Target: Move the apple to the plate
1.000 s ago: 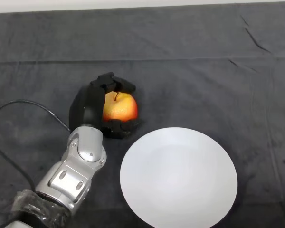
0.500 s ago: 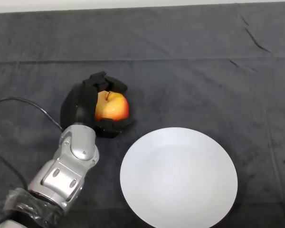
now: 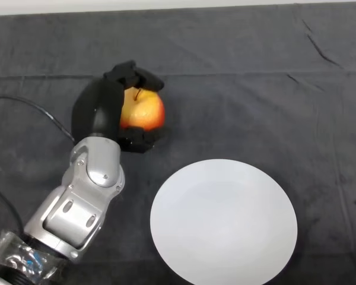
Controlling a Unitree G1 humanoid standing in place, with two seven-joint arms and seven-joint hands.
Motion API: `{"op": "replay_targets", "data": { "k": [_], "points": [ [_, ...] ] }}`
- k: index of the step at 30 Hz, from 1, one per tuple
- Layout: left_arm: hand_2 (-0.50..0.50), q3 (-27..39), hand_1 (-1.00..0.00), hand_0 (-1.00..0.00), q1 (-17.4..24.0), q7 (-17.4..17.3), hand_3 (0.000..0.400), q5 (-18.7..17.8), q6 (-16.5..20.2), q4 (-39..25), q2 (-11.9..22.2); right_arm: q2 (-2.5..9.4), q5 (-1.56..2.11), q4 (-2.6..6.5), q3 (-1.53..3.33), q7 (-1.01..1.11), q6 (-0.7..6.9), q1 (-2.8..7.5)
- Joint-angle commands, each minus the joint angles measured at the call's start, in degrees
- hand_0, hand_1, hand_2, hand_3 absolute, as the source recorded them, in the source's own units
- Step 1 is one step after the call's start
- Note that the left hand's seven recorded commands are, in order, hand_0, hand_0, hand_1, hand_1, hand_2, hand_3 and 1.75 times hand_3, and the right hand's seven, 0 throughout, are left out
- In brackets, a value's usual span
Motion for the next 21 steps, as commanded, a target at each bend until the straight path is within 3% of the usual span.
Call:
{"op": "replay_targets", "data": {
  "k": [1, 11, 21],
  "points": [
    [0.0, 1.29, -1.0, -1.0, 1.14, -0.66, 0.4, 1.56, 1.47, -4.33, 2.94, -0.6, 0.94, -0.25, -1.02, 0.0, -0.33, 0.28],
    [0.0, -1.77, -1.0, -1.0, 4.11, -1.95, 0.4, 5.77, 7.59, -15.15, 3.24, -0.62, 0.94, -0.22, -1.02, 0.01, -0.33, 0.27],
    [0.0, -6.84, -1.0, -1.0, 6.25, -6.09, 0.4, 9.01, 12.06, -21.46, 3.92, -0.66, 0.94, -0.13, -1.04, 0.04, -0.32, 0.24]
  ]
}}
